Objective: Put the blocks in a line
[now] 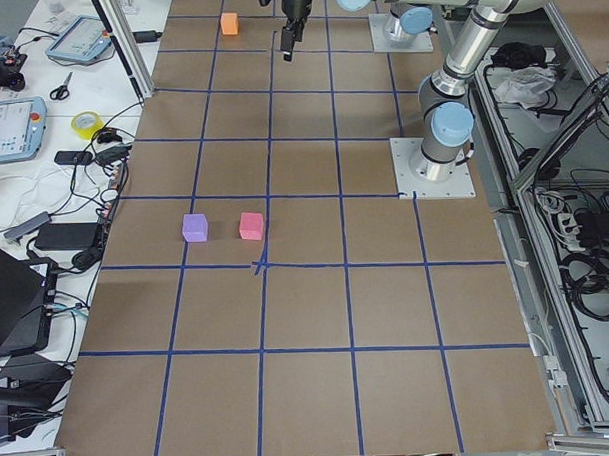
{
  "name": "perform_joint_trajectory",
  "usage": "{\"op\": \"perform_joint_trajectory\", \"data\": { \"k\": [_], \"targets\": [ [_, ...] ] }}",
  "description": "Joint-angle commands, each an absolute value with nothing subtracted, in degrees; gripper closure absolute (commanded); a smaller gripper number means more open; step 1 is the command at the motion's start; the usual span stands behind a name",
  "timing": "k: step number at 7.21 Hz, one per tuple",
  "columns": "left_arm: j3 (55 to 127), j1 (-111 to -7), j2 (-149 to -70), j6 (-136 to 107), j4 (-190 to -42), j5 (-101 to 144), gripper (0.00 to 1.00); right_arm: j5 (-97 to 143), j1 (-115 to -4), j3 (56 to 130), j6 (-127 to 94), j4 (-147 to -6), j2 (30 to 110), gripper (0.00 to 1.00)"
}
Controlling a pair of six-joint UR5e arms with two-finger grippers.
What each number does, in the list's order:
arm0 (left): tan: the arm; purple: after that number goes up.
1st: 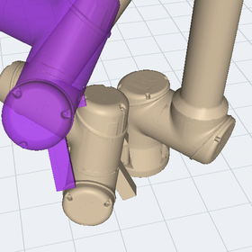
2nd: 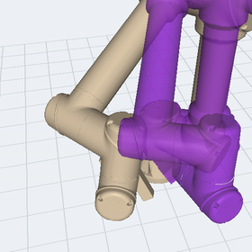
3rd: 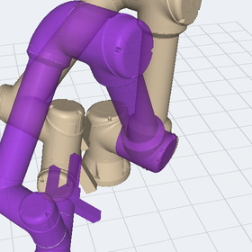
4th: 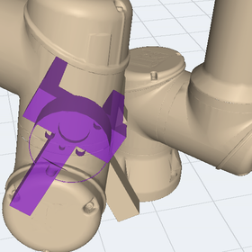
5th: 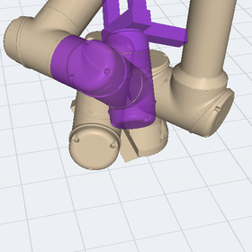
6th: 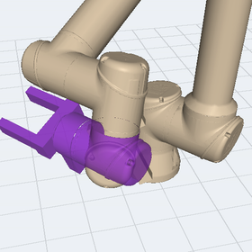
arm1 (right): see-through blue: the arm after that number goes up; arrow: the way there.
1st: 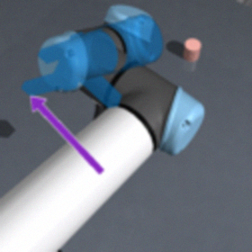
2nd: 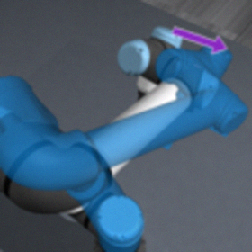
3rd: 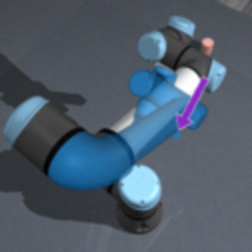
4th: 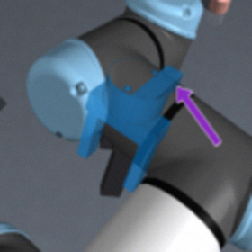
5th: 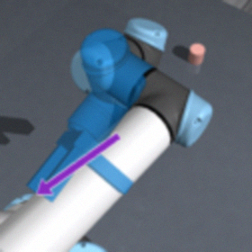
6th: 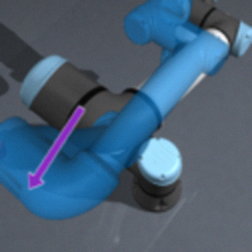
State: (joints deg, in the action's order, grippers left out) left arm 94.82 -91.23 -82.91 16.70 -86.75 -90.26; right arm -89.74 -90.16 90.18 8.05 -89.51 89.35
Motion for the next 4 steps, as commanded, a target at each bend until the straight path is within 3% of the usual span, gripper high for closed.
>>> {"op": "perform_joint_trajectory", "data": {
  "k": [1,4],
  "targets": [
    [94.8,-91.2,-82.9,16.7,-86.7,-90.4,0.00,-89.7,-89.7,90.2,8.9,-89.7,89.2,0.00],
    [94.8,-91.2,-82.9,16.7,-86.8,-90.3,0.00,-89.7,-85.4,90.3,9.1,-91.0,88.3,0.00]
  ]
}}
